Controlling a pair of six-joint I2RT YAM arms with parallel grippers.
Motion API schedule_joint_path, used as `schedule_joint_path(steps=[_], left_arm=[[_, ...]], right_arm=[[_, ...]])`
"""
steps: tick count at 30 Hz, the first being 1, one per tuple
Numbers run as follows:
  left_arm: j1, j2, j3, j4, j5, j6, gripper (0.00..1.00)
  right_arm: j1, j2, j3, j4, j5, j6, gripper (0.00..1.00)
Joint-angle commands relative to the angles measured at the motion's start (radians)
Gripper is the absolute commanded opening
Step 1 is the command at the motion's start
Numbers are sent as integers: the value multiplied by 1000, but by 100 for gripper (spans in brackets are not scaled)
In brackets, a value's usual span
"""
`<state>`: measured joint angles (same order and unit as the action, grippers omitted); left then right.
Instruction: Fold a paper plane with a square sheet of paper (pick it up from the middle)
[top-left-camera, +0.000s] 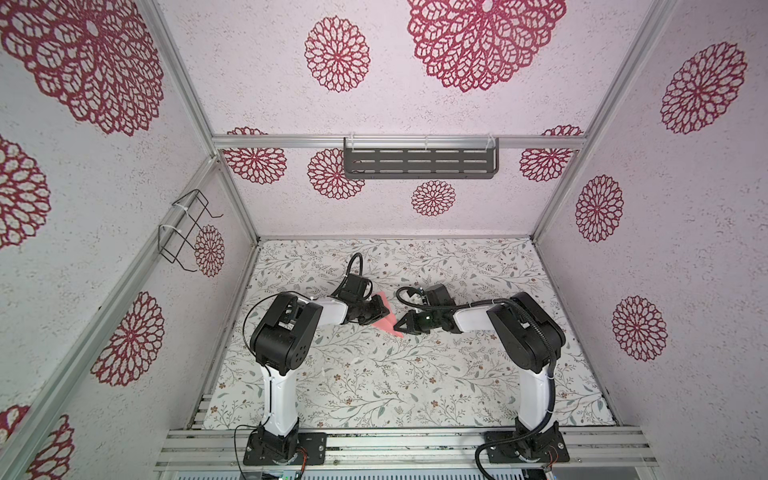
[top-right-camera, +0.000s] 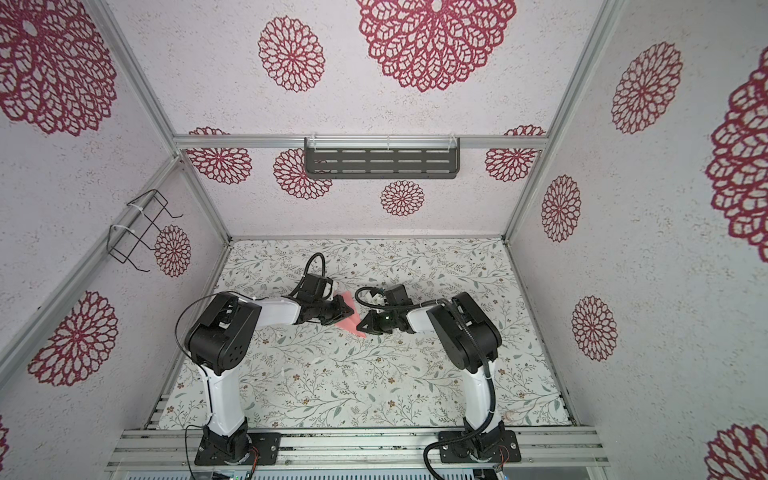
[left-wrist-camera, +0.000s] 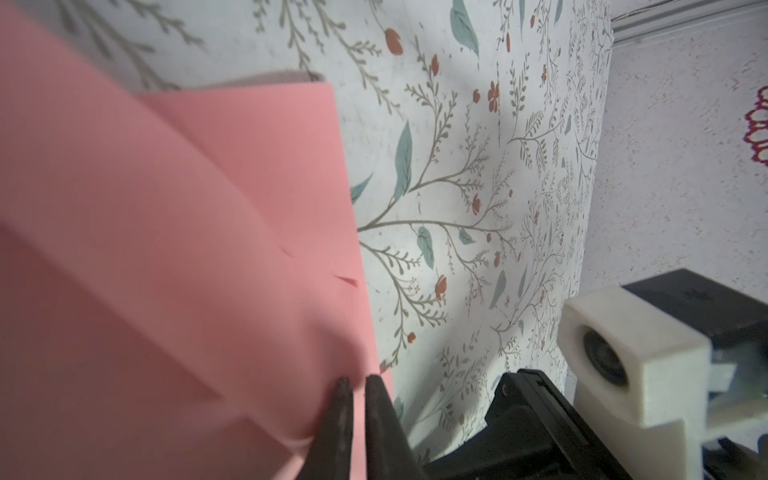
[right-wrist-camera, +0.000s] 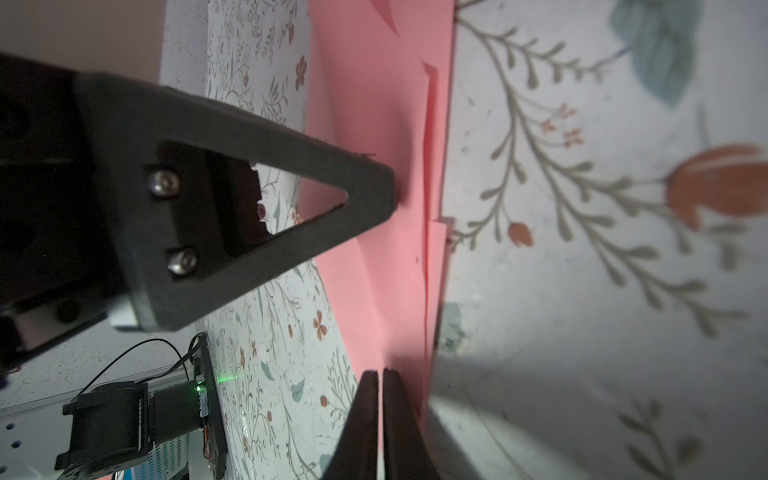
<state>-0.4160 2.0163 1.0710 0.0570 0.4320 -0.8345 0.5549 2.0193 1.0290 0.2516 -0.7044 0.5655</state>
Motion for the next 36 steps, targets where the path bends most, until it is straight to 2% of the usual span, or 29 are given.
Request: schedule_joint_path(steps=[1,8,17,23,30,36], left_arm=[[17,39,-40,-84,-71,27,9],[27,48,-28,-130,-93,32,4],[27,52,-18,-139,-84,41,3],[28,51,0,-131,-56,51,4],[28,52,20,-126,-32,54,5],[27,39,26,-116,3,58,6]], right_arm=[[-12,-25,16,-108,11,-41,10],[-11,-71,-33,-159,12,-47,9],[-13,-155,-119,-224,27,-69,9],[-5,-245,-82,-136,48,-73,12],[17,-95,44,-53,32,-13,11],[17,-5,96,-59,20,-2,10]])
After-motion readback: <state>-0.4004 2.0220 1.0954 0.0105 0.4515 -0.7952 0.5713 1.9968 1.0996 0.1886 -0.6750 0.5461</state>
